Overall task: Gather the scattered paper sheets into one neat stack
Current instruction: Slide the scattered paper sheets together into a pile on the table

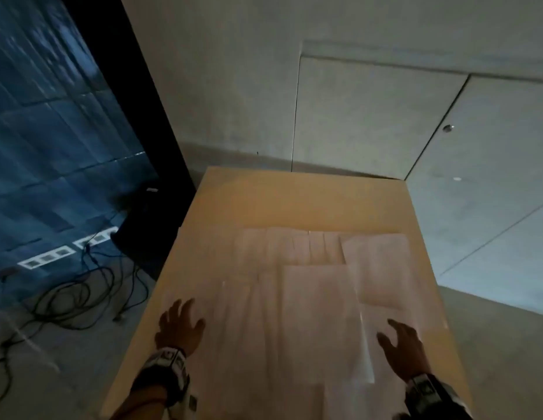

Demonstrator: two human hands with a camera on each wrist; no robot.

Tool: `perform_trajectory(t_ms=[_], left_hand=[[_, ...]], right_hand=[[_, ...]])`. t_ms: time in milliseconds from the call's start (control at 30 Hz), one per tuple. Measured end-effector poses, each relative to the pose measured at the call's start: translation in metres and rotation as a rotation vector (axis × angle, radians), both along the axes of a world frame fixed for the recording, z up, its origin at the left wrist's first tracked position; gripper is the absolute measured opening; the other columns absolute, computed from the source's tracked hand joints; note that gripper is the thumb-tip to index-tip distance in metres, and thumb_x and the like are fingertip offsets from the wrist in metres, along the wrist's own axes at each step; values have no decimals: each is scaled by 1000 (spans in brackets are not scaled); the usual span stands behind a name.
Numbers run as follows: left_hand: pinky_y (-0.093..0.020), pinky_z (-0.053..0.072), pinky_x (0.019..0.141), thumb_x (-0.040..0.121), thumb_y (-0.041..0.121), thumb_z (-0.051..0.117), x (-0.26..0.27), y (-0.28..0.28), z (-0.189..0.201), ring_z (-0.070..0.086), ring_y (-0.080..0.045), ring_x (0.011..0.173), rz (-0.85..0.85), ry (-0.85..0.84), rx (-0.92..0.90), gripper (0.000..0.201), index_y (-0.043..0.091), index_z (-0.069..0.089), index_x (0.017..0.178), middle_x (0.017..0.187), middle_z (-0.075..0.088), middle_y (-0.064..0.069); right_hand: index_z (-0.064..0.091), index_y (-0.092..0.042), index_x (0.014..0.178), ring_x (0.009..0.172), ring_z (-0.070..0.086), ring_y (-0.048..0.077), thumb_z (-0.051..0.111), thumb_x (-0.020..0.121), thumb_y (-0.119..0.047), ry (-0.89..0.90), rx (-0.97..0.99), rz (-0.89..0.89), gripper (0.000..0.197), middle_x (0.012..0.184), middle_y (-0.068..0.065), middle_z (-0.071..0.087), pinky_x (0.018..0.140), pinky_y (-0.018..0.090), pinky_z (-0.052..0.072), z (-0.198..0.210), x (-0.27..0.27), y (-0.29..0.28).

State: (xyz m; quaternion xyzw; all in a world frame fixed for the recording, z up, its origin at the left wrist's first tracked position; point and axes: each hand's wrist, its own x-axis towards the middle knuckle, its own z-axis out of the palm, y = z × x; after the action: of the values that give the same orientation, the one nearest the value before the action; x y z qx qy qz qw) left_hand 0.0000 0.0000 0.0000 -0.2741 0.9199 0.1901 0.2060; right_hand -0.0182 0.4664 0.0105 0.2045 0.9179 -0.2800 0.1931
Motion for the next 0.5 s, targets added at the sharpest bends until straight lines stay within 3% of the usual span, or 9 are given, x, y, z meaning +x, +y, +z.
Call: perform_trajectory(t_ms=[100,233,400,500], left_hand=[[-60,14,116,88,67,42,-18,3,-8,-4,-35,149,144,-155,67,80,40,3,152,164,-10,5],[-66,8,115,84,76,35,-21,34,-16,-16,-38,147,120,-260,120,88,41,-10,151,161,-24,4],[-70,11,111,87,70,35,-25,86,-20,-16,-40,147,121,-245,102,86,37,-10,152,161,-23,2],[-68,12,113,89,66,37,-27,105,-22,-14,-38,148,82,-265,97,84,37,-10,152,162,-22,4]], right_hand=[[19,-25,150,147,14,30,51,89,-53,-184,38,-10,75,162,5,11,116,53,23,-14,-5,-22],[-4,-32,151,149,-10,28,43,85,-67,-300,123,87,88,162,-2,-16,118,55,15,-29,10,-53],[-11,-30,151,148,-16,30,39,87,-66,-314,172,128,89,160,-1,-23,118,57,12,-35,11,-74],[-7,-31,151,149,-13,29,40,90,-60,-270,130,167,83,161,-1,-20,118,54,14,-32,11,-73]])
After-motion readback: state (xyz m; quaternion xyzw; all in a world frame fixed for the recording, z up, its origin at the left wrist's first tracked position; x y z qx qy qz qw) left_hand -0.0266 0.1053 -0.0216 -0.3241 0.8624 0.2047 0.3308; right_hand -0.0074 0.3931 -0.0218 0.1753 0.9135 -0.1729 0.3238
